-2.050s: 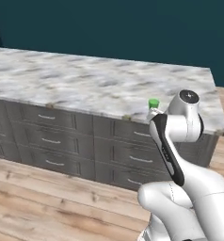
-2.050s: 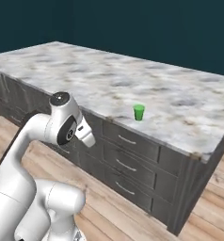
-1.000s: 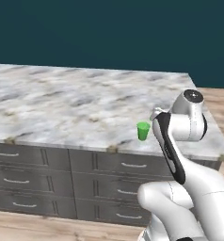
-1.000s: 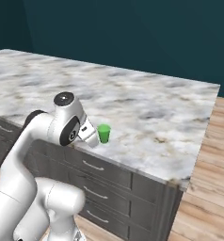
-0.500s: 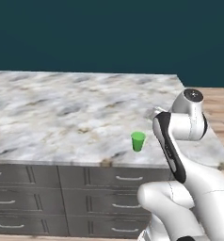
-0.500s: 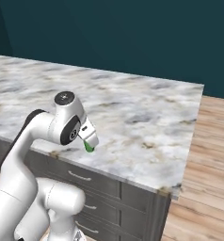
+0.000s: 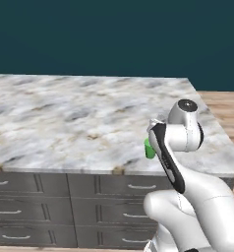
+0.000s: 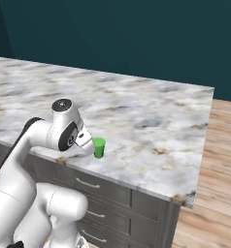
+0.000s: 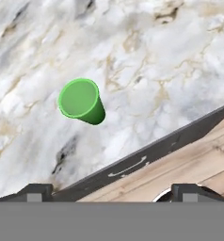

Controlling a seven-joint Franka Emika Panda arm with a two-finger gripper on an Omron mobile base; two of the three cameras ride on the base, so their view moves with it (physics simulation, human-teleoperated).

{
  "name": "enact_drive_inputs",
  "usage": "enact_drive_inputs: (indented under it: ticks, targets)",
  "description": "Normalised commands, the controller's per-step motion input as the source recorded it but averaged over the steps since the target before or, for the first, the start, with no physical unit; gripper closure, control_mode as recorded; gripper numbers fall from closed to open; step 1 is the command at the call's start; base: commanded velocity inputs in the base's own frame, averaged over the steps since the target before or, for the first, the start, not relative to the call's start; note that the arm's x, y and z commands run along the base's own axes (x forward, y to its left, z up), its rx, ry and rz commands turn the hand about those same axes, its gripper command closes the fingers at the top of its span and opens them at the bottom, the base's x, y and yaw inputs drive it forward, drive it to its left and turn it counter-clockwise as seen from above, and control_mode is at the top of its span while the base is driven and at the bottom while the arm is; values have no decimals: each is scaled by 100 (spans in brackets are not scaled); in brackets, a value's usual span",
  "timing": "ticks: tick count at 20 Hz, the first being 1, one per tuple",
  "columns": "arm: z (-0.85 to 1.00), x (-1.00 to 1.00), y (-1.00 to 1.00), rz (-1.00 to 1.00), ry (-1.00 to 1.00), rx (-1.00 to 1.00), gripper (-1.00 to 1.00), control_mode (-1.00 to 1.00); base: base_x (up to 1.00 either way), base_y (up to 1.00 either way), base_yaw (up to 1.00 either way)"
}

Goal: Pick the cup and pan and place them in the sink. Then turn on the water.

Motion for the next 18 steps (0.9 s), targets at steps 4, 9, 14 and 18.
enact_drive_inputs:
  ticks: [4, 9, 14, 18]
  targets:
    - [-38, 25, -3, 3, 5, 9, -100, -100, 0, 0, 0]
    - [-5, 36, -12, 0, 2, 10, -100, -100, 0, 0, 0]
    - [0, 13, -4, 0, 0, 6, -100, -100, 0, 0, 0]
    - [-5, 7, -1, 0, 1, 5, -100, -100, 0, 0, 0]
